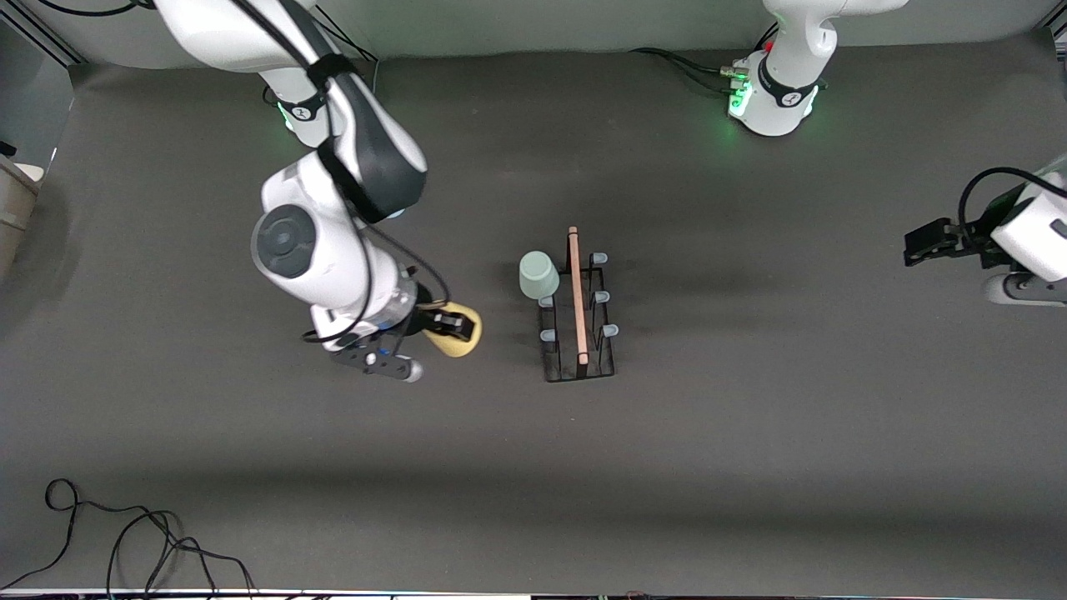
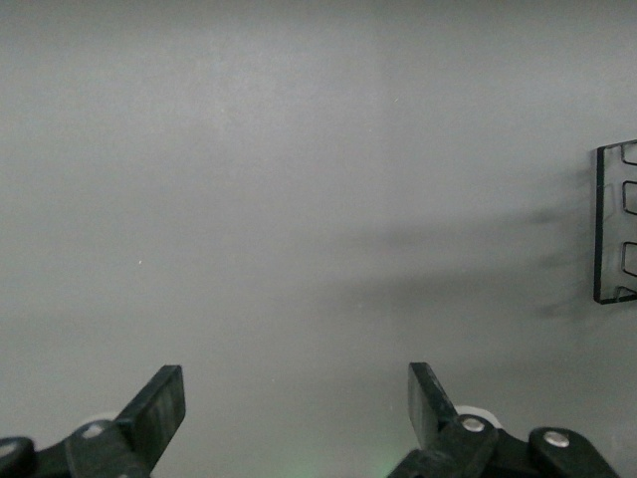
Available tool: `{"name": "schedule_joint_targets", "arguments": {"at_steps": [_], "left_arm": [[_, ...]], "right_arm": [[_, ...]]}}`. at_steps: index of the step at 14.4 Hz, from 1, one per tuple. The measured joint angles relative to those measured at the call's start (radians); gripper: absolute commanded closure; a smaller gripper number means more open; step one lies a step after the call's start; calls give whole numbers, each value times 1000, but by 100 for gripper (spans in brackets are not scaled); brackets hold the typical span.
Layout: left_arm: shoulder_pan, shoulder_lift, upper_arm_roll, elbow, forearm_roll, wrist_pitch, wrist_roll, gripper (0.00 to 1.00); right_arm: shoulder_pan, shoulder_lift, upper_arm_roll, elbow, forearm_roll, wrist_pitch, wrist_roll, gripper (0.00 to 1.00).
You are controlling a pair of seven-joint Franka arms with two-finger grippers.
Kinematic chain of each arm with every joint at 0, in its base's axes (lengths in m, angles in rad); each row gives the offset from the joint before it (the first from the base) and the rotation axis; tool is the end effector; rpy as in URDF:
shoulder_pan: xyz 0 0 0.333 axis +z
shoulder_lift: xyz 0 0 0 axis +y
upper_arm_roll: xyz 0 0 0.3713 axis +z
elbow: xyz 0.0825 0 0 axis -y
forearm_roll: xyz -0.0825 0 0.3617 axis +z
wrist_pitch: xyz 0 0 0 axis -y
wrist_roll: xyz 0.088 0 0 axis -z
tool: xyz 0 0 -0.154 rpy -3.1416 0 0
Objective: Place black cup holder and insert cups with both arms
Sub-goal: 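Carry the yellow cup to the holder and lower it onto a peg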
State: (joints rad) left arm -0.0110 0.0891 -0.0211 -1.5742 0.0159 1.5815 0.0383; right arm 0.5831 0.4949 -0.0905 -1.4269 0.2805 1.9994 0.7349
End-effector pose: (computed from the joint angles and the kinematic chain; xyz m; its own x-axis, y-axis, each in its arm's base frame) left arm 0.5579 -0.0150 0.5836 0.9941 -0.0705 -0.0822 -0.0716 -0.9974 -0.0108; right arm 0.6129 0.3751 0.4307 0.9429 -0.3192 -0.0955 -0.3325 -0.9198 -0.2084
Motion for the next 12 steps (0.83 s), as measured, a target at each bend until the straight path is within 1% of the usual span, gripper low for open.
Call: {"name": "schedule_joint_targets", "arguments": {"at_steps": [2,3,4,5,6,7,10,12], "left_arm": [[-2,0,0,0,-11,9,-1,0],[-2,-1,2,0,-12,9,-1,1],[-2,-3,4,0,-12,10,-1,5],[-1,-9,5,2,-12,11,-1,4],[-1,-20,6,5,-12,15,-1,2],[-1,-35,6,7,-12,19,-1,1],[-2,-65,4,8,-12,19,-1,1],[-2,-63,5,4,-12,19,-1,1]], "right_arm": [[36,30,0,40,-19,0,98,100],[53,47,0,63,-47,1,155,100],[67,66,0,88,-77,1,211,100],[78,86,0,114,-98,2,256,100],[84,106,0,136,-107,2,283,100],[89,123,0,152,-110,6,299,100],[116,169,0,169,-119,64,366,100],[139,199,0,171,-151,106,413,100]]}}
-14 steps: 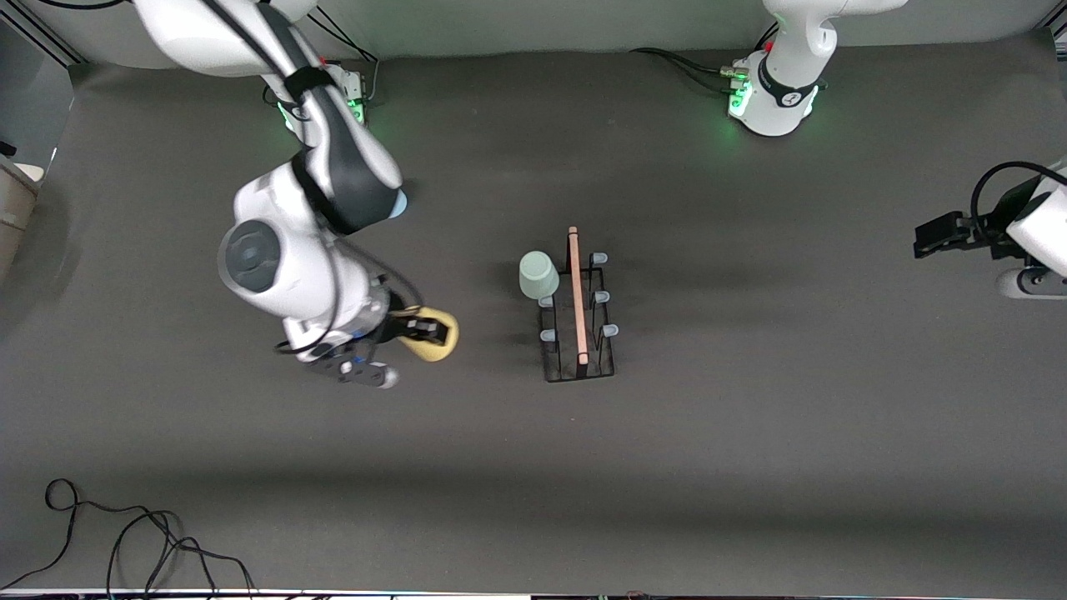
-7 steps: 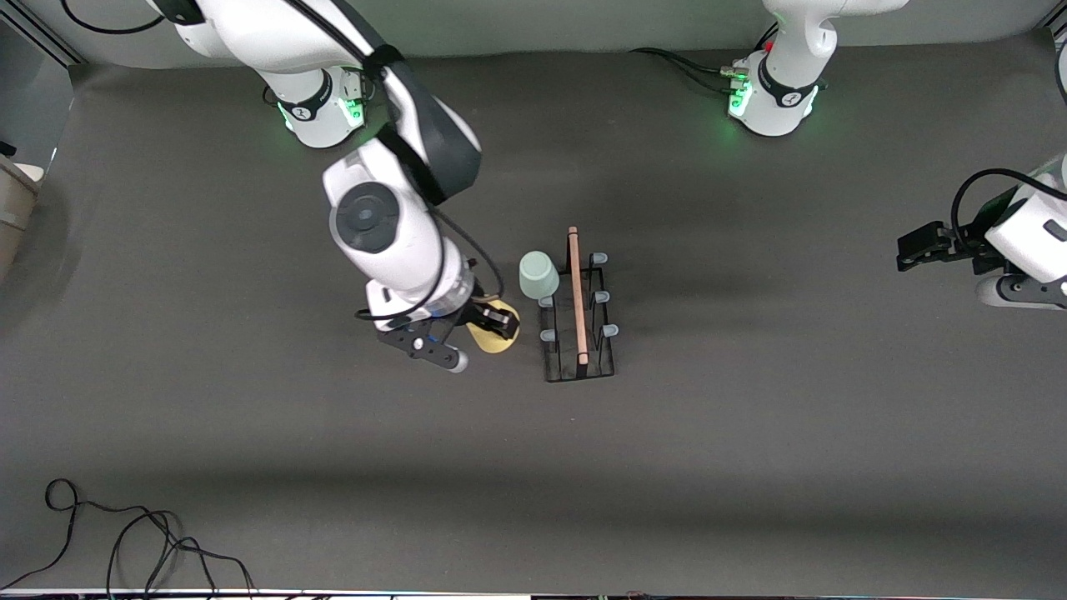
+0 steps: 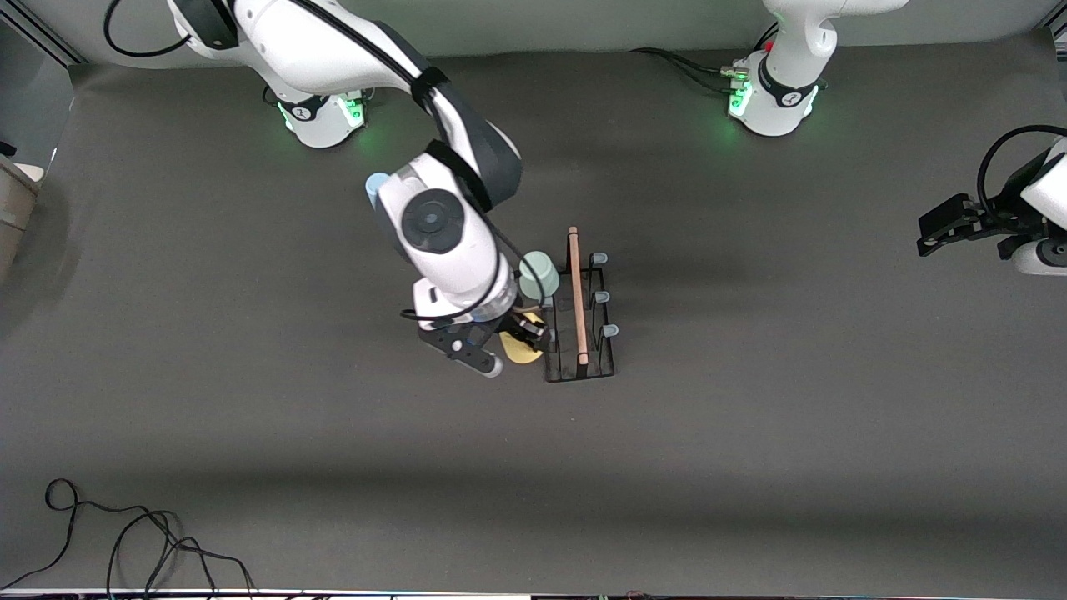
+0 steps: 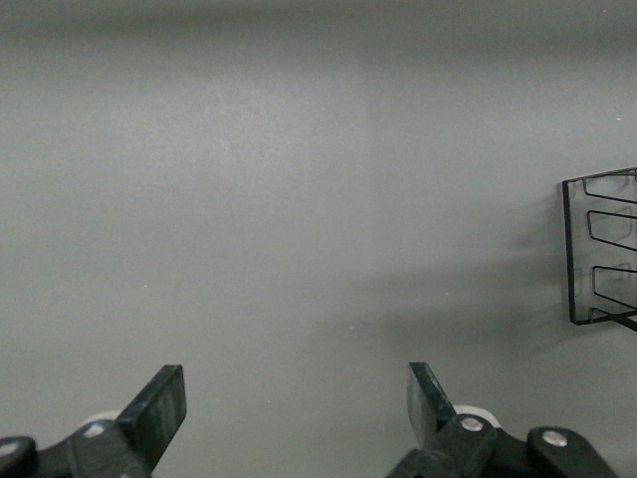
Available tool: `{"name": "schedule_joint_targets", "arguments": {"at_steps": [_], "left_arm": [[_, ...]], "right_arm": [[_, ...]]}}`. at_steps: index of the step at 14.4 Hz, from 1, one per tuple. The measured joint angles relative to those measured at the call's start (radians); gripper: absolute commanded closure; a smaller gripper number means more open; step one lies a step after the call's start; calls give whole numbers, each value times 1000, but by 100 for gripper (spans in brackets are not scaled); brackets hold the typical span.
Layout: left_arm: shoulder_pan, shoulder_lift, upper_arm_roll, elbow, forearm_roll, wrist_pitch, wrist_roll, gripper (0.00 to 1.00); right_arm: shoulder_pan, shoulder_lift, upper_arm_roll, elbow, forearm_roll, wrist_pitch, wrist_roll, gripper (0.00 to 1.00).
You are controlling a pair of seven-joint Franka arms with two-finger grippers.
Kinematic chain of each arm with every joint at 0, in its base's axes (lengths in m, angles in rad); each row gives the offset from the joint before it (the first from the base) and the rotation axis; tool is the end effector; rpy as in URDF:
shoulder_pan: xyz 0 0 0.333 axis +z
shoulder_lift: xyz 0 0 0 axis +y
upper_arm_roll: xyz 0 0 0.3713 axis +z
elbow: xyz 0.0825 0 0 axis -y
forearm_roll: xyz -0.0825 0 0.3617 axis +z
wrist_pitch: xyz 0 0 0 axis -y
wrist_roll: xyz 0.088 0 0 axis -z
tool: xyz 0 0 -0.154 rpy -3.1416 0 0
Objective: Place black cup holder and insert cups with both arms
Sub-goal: 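Carry the yellow cup to the holder and lower it onto a peg, then open the right gripper and lift it away from the yellow cup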
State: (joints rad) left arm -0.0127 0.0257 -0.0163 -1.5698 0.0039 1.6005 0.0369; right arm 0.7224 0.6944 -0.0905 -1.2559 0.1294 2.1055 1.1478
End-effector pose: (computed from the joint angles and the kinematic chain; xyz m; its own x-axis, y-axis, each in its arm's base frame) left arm 0.5442 -0.0151 0.6220 0.9978 -0.0660 0.0049 -0.0659 -0.9978 -0.0037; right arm 0.6102 0.4836 0.3711 0.8534 -0.5212 0.0072 -0.5127 -0.8420 -0.1680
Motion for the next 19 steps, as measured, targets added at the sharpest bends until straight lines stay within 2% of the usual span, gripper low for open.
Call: {"name": "schedule_joint_targets", "arguments": {"at_steps": [3,8,9,10,11,12,18,19], "left_arm": [[1,5,4,-6,0,0,0,1],[1,8,8,-8,0,-2,0,1],[1,9,8,-8,0,-3,0,1],[1,9,8,-8,0,-5,0,1],[1,9,8,-9,0,-8,0,1],[1,10,8,-9,0,-9,0,1],[1,10,8,-9,0,-9,0,1],[1,10,8,-9,0,-9,0,1]], "right_arm": [[21,35,0,2,-19,54,45,100],[47,70,0,5,-65,64,66,100],[52,81,0,5,-68,70,67,86],[57,91,0,5,-70,76,68,38],[59,100,0,5,-72,83,68,33],[60,107,0,5,-77,88,68,23],[63,123,-1,7,-94,92,68,18],[63,123,-1,10,-95,92,68,15]]}}
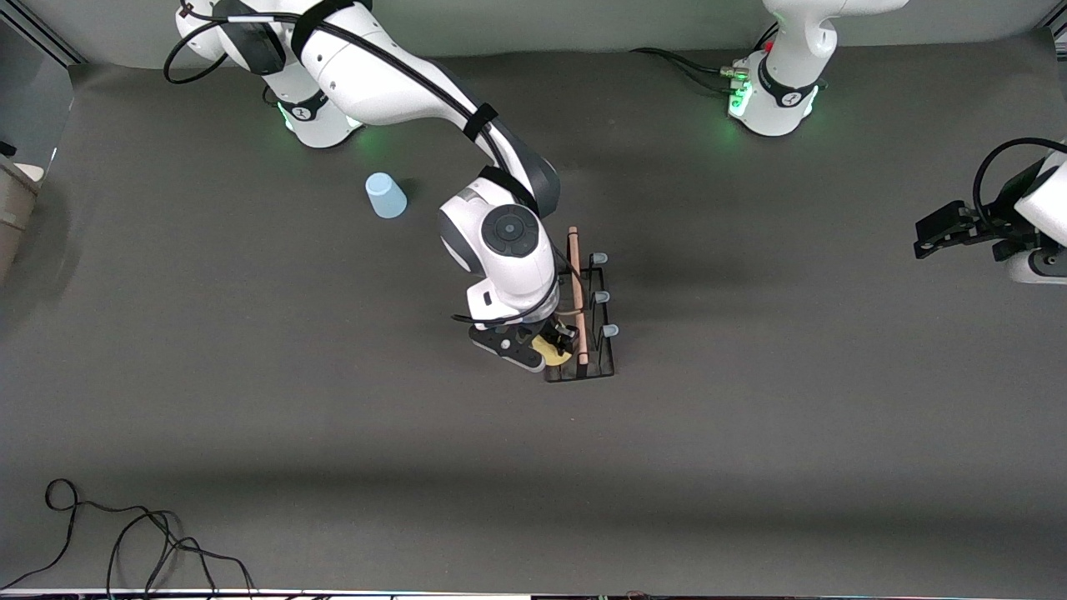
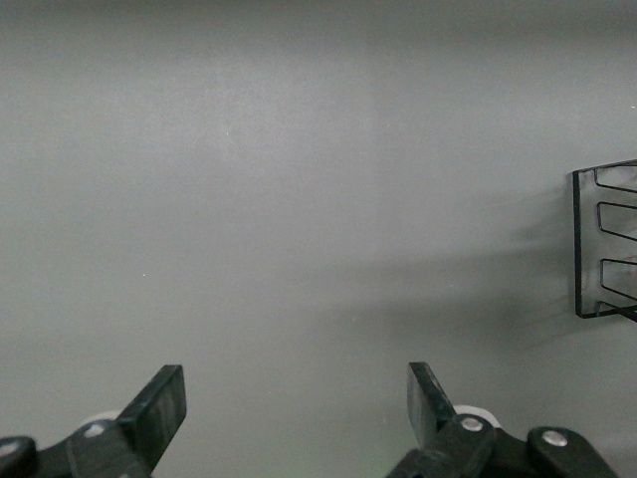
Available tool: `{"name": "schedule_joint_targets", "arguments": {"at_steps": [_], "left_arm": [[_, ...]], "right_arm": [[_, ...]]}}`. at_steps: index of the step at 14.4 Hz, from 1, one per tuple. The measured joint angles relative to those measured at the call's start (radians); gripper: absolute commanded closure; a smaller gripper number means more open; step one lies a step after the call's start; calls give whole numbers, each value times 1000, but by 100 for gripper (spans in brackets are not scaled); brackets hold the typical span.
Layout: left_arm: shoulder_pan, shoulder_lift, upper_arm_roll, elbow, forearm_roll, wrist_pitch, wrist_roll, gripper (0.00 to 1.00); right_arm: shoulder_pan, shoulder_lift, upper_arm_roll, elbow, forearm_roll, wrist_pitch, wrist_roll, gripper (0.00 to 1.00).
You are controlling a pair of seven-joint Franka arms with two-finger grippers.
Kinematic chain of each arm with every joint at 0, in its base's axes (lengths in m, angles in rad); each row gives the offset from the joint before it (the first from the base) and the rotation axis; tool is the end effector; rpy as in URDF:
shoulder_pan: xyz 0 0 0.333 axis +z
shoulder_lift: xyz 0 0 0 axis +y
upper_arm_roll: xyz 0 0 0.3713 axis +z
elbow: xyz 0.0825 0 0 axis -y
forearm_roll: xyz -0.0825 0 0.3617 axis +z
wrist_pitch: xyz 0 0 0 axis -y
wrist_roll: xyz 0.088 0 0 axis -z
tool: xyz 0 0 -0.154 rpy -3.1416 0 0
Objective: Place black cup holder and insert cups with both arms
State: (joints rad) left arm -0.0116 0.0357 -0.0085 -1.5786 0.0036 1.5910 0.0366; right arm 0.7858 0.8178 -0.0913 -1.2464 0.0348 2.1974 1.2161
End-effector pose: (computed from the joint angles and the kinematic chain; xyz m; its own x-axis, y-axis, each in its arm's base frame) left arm 0.5449 -0.0103 0.6118 0.9981 -0.0567 -0.0234 -0.0568 -0.9984 -0.0024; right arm 0.5945 0.5244 0.2887 0.8692 -0.4879 0.0807 -0.4781 -0.8708 -0.1147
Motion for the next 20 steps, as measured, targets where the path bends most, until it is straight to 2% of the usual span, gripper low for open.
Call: {"name": "schedule_joint_targets", "arguments": {"at_steps": [6,10,14,16,20], "left_arm": [[0,0,0,0,0,0,0,1],[0,0,0,0,0,0,0,1],[0,0,0,1,0,0,0,1],[0,0,1,1,0,0,0,1],[0,0,1,1,0,-1,0,1]], "right_arm": [[-1,-18,-14,40,-2,-38,-6,11],[-39,-142,-24,59,-4,-269,-146,9],[-148,-302,-25,49,0,-547,-417,8],[-204,-393,-27,-6,1,-620,-572,6],[-286,-598,-51,-211,1,-646,-780,5]]}}
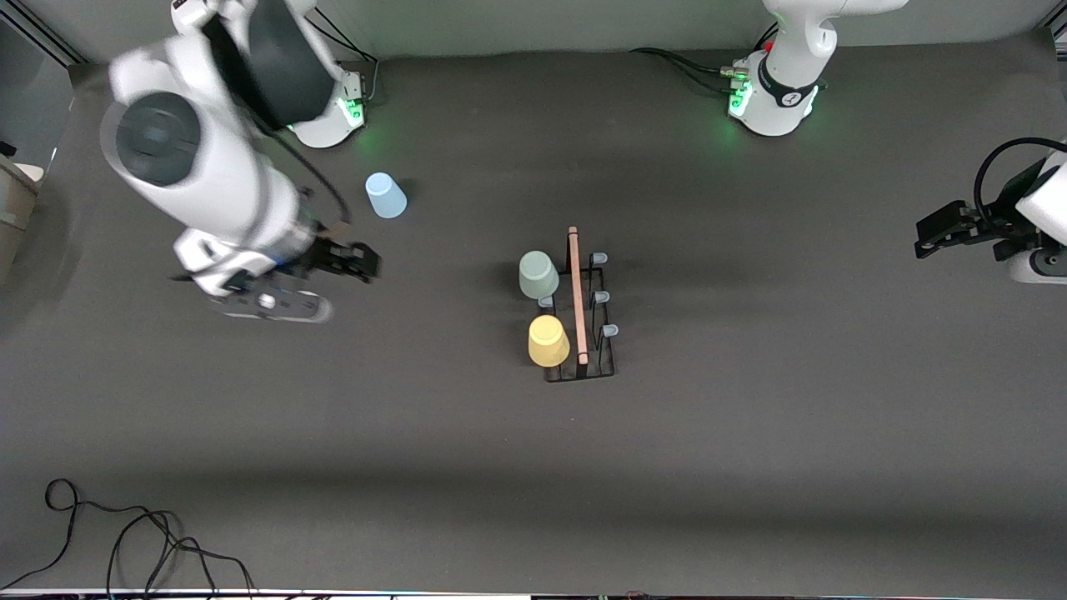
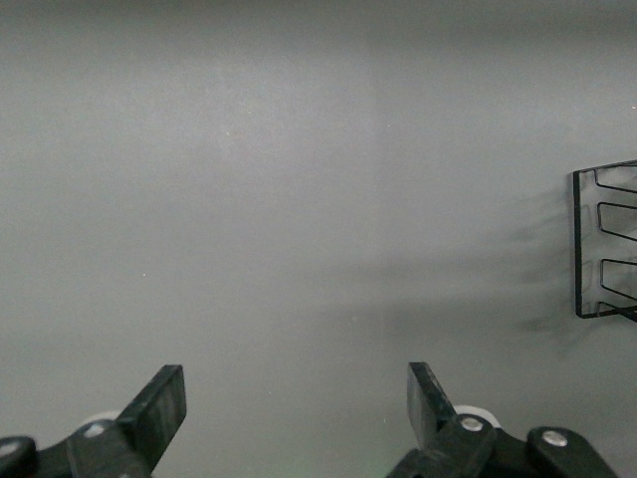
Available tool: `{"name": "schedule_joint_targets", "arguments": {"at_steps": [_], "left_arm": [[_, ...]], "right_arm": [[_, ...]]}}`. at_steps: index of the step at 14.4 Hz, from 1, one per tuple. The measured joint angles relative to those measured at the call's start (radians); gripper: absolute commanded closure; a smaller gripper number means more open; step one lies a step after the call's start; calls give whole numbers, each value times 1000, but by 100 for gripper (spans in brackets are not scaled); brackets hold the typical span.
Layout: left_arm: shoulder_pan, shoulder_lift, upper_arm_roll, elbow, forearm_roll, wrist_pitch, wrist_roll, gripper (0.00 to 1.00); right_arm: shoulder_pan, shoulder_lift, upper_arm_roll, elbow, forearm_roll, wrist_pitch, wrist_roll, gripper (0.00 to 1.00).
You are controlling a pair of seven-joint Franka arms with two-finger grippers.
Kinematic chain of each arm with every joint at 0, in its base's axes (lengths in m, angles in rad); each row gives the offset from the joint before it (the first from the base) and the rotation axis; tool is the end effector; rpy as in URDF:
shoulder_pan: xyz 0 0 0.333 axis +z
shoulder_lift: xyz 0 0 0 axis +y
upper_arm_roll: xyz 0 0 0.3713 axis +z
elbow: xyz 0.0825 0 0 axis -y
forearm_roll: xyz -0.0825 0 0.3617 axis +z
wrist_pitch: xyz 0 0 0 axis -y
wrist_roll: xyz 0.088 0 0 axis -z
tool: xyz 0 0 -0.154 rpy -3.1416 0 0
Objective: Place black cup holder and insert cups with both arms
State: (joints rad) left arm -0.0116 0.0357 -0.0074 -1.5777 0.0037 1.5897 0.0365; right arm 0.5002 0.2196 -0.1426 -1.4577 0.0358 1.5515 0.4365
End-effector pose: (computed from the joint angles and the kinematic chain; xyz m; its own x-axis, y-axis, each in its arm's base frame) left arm 0.5448 -0.0097 0.6121 0.9982 -0.0555 -0.0238 -0.0556 -0.9984 -0.0026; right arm 0.5544 0.2227 0.5583 0.9902 -0.0811 -0.1137 -0.0761 -0.9960 0.0479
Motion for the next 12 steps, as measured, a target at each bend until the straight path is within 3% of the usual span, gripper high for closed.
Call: {"name": "schedule_joint_targets", "arguments": {"at_steps": [6,12], "left_arm": [[0,0,0,0,0,-3,0,1],[0,1,0,-1,0,-3,0,1]], "right_arm": [[-4,-161,-164,-212,-4,-6,-213,5],[-3,-257,-180,-326,-77,99,-221,1]]}}
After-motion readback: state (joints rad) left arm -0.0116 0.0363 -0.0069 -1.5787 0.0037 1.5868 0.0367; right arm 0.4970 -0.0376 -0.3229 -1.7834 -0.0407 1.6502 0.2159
